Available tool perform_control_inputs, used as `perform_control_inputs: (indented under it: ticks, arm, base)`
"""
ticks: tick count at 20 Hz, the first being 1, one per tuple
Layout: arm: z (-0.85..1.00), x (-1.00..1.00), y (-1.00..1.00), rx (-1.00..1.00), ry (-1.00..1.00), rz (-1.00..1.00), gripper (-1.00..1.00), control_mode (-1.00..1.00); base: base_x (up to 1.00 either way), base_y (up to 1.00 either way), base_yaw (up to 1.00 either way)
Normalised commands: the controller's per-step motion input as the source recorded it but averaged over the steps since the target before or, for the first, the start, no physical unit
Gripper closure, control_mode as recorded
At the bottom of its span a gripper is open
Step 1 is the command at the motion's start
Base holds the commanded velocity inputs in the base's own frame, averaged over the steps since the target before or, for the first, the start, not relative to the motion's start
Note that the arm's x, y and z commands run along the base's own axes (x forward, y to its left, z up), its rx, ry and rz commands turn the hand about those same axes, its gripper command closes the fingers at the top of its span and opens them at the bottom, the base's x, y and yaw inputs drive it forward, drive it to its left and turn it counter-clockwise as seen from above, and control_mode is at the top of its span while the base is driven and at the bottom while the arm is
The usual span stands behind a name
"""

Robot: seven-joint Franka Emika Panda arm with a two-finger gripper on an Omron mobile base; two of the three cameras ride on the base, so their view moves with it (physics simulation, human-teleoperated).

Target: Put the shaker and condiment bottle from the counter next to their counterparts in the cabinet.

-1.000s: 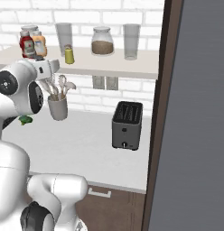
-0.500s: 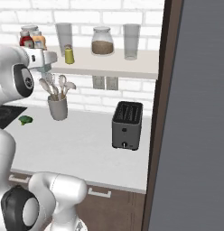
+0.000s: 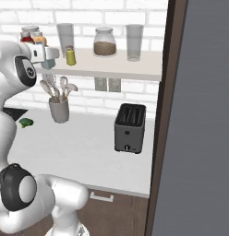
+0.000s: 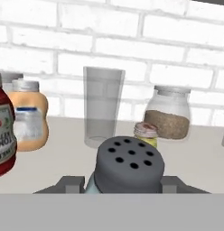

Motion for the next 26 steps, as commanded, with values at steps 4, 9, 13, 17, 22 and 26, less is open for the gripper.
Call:
perform_control_inputs:
  ticks: [4,9,13,17,22,26]
  arm:
    - [-0.03,0.45,0.0,-0.11,0.03,0.0,1.0,-1.0]
    - [0.0,0.19,0.0,0.0,0.01,0.0,1.0,-1.0]
    - [0.0,0.26,0.0,0.0,0.0,0.0,1.0,-1.0]
    - [0.0,0.26,0.0,0.0,0.0,0.0,1.0,-1.0]
    - [0.0,0.03,0.0,0.01,0.0,0.0,1.0,-1.0]
    - [-0.08,0.2,0.0,0.0,0.0,0.0,1.0,-1.0]
  base:
    - [0.0,0.0,0.0]
    - [0.0,0.0,0.0]
    - [0.0,0.0,0.0]
    - [0.0,0.0,0.0]
    - [0.0,0.0,0.0]
    - [0.0,0.0,0.0]
